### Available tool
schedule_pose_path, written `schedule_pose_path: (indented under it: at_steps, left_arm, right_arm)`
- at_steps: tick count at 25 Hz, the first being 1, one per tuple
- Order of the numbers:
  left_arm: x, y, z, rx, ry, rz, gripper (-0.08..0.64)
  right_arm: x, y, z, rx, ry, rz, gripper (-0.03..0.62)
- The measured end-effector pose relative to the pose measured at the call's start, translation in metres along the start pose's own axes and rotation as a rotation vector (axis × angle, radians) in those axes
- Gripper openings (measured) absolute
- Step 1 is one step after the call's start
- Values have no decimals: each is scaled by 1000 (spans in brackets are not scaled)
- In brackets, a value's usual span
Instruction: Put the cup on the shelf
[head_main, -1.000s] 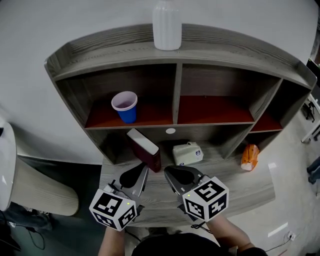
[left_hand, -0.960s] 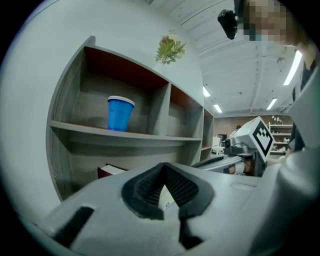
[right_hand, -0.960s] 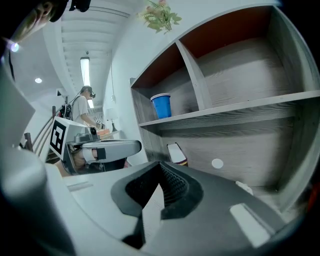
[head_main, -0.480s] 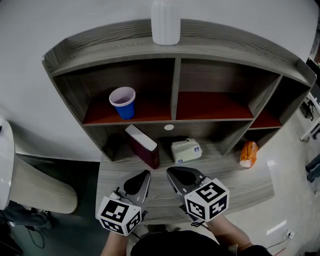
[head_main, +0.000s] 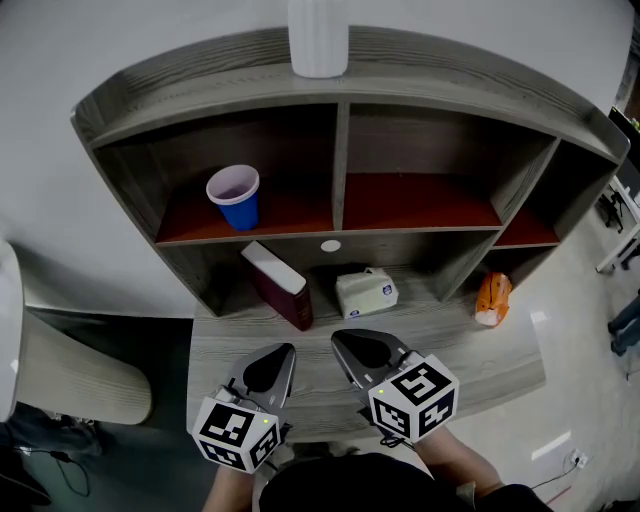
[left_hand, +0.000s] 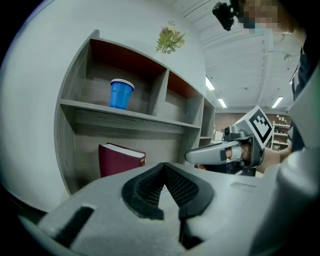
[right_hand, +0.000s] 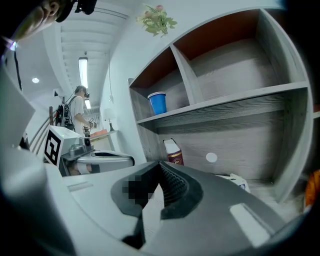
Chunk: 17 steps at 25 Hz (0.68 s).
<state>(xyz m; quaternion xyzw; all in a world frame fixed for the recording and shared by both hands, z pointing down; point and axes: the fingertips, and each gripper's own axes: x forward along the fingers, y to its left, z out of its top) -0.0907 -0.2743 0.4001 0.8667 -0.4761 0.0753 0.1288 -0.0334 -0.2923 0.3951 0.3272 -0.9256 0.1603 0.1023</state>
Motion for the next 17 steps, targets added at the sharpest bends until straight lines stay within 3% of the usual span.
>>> schedule_pose_path:
  at_steps: [17]
  left_arm:
    - [6,-2,-13,4,51,-23,-6]
  right_arm:
    - [-3,-2,6,12,-29,1,-3]
